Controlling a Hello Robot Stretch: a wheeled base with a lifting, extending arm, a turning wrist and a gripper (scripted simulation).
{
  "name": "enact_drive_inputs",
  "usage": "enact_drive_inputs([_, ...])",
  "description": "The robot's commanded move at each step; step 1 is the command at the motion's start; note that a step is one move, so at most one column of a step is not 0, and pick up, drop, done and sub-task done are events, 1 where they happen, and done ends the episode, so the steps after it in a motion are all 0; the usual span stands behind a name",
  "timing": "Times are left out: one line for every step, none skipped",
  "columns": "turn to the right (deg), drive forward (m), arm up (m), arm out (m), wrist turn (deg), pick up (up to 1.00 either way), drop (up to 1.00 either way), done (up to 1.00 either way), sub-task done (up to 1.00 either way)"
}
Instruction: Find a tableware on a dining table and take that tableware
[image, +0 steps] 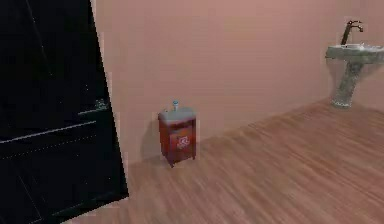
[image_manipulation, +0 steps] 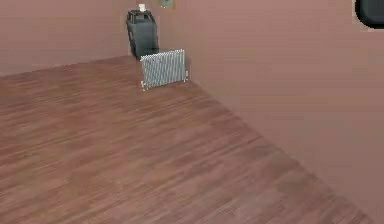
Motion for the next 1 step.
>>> enact_drive_inputs([-45.0,0.0,0.0,0.0,0.0,0.0,0.0,0.0,0.0])
